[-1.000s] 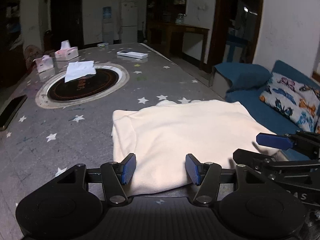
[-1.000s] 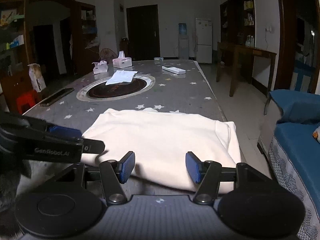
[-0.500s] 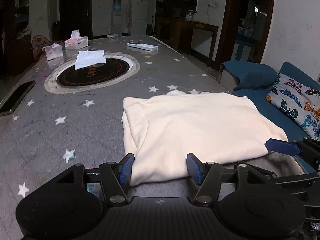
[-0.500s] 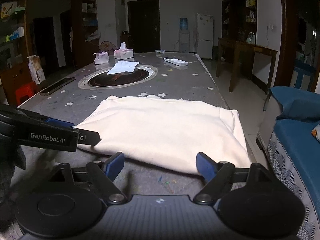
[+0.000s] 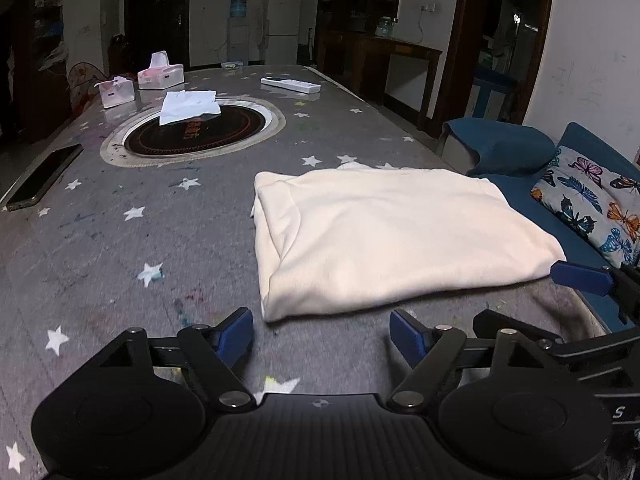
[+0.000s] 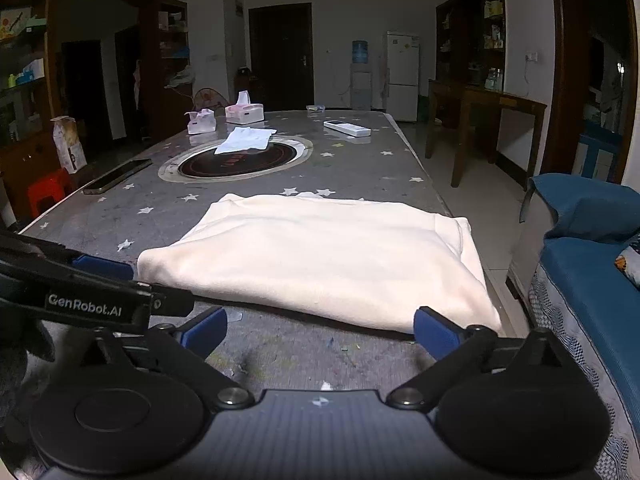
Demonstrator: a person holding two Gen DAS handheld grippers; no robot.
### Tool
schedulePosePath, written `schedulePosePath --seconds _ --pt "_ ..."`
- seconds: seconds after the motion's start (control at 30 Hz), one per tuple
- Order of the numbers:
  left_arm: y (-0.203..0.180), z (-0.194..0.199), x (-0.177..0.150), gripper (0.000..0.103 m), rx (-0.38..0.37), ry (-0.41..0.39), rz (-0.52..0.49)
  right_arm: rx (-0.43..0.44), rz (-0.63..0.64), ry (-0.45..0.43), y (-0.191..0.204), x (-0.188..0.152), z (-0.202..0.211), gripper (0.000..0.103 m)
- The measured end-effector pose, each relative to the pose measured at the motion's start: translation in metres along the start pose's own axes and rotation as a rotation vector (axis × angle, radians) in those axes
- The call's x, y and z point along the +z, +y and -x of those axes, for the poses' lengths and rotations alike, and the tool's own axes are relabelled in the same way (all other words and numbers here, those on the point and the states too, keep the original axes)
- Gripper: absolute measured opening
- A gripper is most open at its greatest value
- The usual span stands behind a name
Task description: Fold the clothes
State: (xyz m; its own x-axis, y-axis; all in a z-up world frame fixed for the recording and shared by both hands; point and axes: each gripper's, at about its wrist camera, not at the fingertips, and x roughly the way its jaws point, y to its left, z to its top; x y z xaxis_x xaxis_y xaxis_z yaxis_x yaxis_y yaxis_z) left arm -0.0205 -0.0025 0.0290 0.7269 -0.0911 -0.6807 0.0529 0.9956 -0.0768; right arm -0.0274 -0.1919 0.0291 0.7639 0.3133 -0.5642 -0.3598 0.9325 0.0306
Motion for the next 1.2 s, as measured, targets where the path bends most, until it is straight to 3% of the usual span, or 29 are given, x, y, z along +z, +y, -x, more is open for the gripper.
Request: schedulePosePath --seconds 0.67,1.2 --pt "0.013 0.024 -0.021 0.103 0.046 -0.021 0.032 0.002 -0.039 0.01 0.009 -0.009 0.011 0.103" --pt "0.02 0.043 -0.038 0.103 0.074 -0.02 0.055 -0.003 -0.031 0.0 0.022 -0.02 0.027 0.103"
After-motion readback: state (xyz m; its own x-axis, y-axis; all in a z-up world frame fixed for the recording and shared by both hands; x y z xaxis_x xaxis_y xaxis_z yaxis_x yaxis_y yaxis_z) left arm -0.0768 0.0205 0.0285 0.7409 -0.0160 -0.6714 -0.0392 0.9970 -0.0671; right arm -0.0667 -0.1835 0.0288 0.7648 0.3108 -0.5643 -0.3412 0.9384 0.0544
